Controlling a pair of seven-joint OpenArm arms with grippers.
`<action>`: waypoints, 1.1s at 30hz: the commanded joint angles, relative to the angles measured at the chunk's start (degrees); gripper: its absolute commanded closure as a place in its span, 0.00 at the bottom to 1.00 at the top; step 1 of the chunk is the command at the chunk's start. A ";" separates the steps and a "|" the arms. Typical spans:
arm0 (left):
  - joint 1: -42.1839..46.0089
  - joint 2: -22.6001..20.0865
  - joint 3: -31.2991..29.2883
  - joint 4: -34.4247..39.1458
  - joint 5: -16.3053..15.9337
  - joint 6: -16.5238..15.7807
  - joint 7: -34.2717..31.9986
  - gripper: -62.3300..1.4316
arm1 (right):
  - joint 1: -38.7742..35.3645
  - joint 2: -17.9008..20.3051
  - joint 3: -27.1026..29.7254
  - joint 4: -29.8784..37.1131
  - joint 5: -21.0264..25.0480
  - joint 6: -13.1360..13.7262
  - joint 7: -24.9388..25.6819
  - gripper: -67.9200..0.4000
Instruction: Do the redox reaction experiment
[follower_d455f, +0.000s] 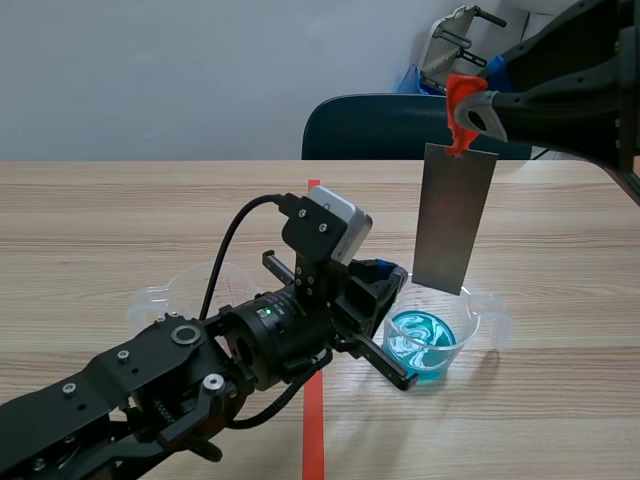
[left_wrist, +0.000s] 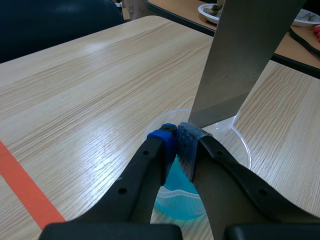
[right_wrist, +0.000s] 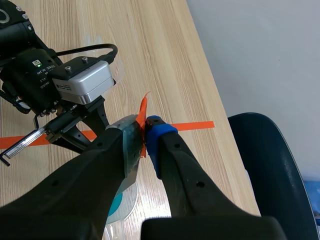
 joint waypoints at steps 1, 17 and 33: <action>-0.46 0.04 0.02 1.16 -0.11 0.11 -1.05 0.94 | 0.83 0.00 0.39 0.52 0.63 -0.24 0.87 0.98; 6.78 -9.68 -4.46 8.37 -1.46 0.31 -1.27 0.94 | 0.83 0.00 0.39 0.52 0.63 -0.24 0.87 0.98; 22.86 -22.51 -7.52 23.02 2.25 2.60 -6.23 0.38 | 0.83 0.00 0.39 0.52 0.61 -0.24 0.87 0.98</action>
